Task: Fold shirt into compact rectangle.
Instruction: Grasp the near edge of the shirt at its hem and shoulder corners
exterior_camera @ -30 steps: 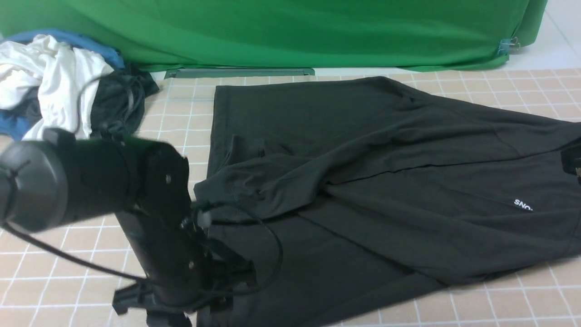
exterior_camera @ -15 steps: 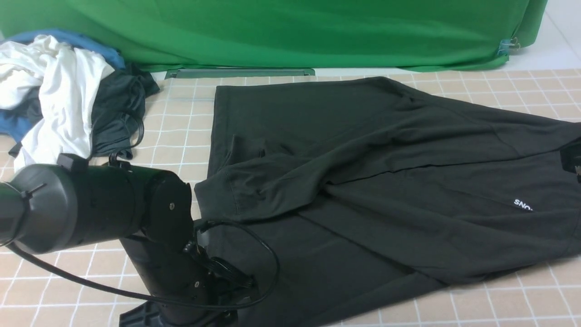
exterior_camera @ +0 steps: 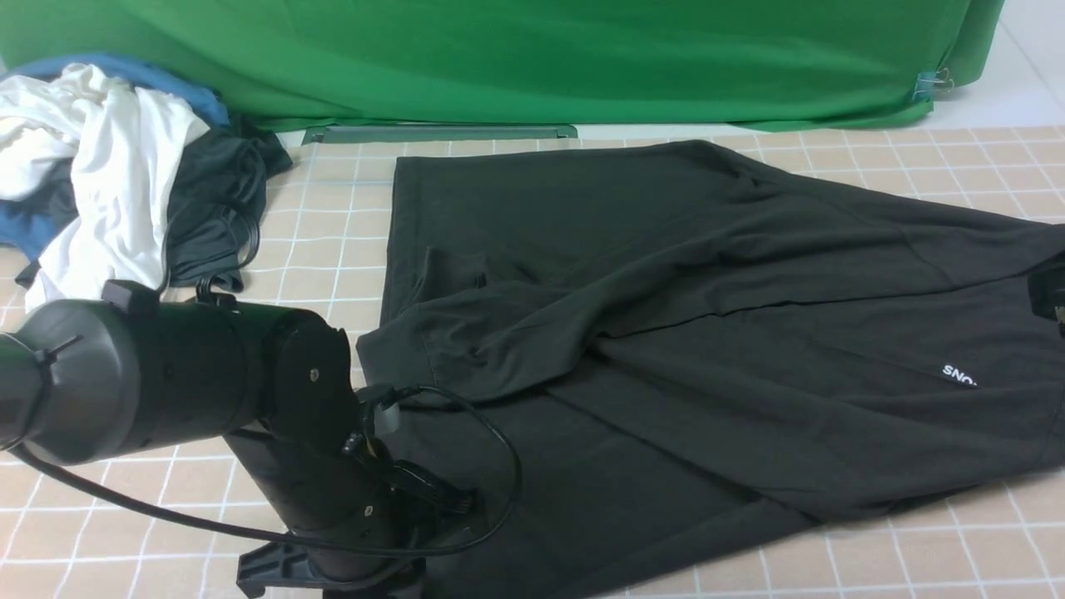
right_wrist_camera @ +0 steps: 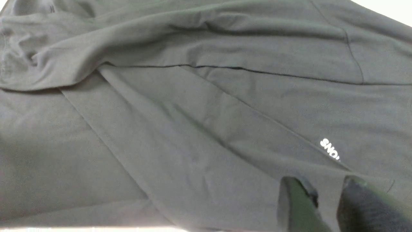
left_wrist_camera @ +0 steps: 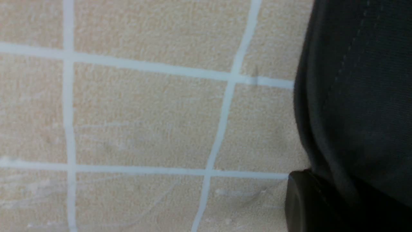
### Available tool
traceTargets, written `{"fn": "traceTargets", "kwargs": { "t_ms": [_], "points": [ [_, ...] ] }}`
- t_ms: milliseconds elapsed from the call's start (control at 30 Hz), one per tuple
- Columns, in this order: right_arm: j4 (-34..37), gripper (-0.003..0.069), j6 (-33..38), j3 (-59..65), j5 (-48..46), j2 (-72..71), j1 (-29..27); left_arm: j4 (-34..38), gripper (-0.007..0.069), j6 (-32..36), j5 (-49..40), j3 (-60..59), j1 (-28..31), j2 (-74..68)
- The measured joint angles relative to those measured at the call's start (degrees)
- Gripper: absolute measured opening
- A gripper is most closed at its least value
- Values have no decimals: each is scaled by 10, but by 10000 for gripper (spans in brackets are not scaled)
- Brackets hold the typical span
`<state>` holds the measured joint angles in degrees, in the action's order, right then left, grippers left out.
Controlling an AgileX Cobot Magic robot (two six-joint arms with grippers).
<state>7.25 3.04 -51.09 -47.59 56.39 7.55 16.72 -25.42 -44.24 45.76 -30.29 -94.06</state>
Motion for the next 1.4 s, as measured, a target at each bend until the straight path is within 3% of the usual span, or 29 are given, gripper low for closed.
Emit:
{"fn": "traceTargets", "kwargs": {
  "t_ms": [167, 333, 433, 600, 833, 1000, 1233, 1400],
  "points": [
    [-39, 204, 12, 0, -40, 0, 0, -15, 31, 11, -6, 6, 25, 23],
    [-131, 67, -30, 19, -53, 0, 0, -15, 31, 40, -46, 12, 85, 61],
    [-163, 27, -53, 57, -59, 0, 0, -15, 31, 68, -65, 12, 121, 72],
    [-172, 23, -80, 122, -66, 21, -4, -15, 31, 106, -73, 13, 165, 74],
    [-133, 22, -95, 155, -26, 139, -72, -30, 31, 122, -81, 13, 184, 78],
    [-69, 101, -18, 145, -5, 234, -66, -31, 31, 126, -81, 13, 184, 78],
    [-66, 367, 44, 121, 3, 288, 14, -32, 31, 129, -81, 13, 184, 78],
    [-119, 377, 51, 120, 22, 288, 93, -32, 31, 129, -81, 13, 184, 78]
  ]
}}
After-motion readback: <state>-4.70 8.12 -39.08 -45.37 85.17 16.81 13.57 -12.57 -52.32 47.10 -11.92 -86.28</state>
